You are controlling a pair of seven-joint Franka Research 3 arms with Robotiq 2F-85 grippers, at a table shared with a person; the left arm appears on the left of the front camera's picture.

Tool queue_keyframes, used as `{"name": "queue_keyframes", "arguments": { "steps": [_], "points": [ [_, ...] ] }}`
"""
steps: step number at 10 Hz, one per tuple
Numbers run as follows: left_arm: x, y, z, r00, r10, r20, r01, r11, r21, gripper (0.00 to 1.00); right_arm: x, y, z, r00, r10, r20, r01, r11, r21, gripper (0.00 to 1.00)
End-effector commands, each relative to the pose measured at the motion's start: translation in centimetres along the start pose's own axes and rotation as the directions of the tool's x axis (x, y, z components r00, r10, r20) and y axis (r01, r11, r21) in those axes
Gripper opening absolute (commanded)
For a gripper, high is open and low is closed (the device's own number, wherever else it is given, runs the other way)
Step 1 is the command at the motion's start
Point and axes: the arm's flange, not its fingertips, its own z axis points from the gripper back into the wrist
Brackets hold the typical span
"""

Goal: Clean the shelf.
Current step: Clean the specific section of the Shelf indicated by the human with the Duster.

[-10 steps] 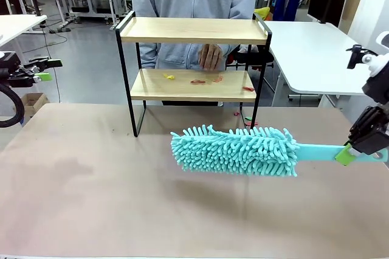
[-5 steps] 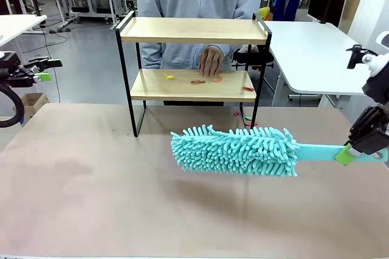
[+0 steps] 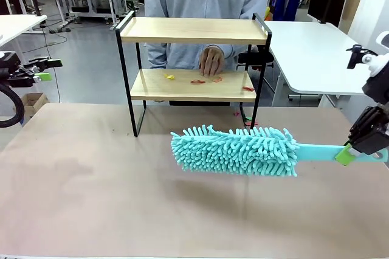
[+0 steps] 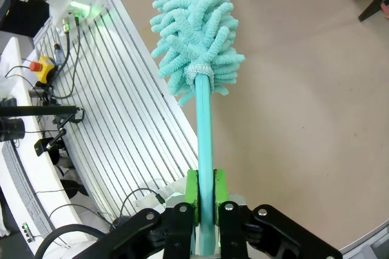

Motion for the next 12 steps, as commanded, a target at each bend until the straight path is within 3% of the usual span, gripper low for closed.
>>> {"name": "queue_keyframes", "arguments": {
  "steps": [1,5,8,12],
  "points": [
    [0.4,-0.2,0.0,1.000,-0.005,0.002,0.005,1.000,0.001,1.00,0.2,0.1,0.1,1.000,0.002,0.008,-0.002,1.000,0.003,0.13],
    [0.4,-0.2,0.0,1.000,-0.005,0.002,0.005,1.000,0.001,1.00,0.0,0.0,0.0,1.000,0.000,0.000,0.000,1.000,0.000,0.13],
    [0.4,-0.2,0.0,1.000,-0.005,0.002,0.005,1.000,0.001,1.00,4.9,3.8,-0.7,0.985,-0.140,0.103,0.141,0.990,-0.007,0.13],
    [0.4,-0.2,0.0,1.000,-0.005,0.002,0.005,1.000,0.001,1.00,11.2,9.9,-2.6,0.909,-0.308,0.280,0.365,0.913,-0.181,0.13]
  ]
}}
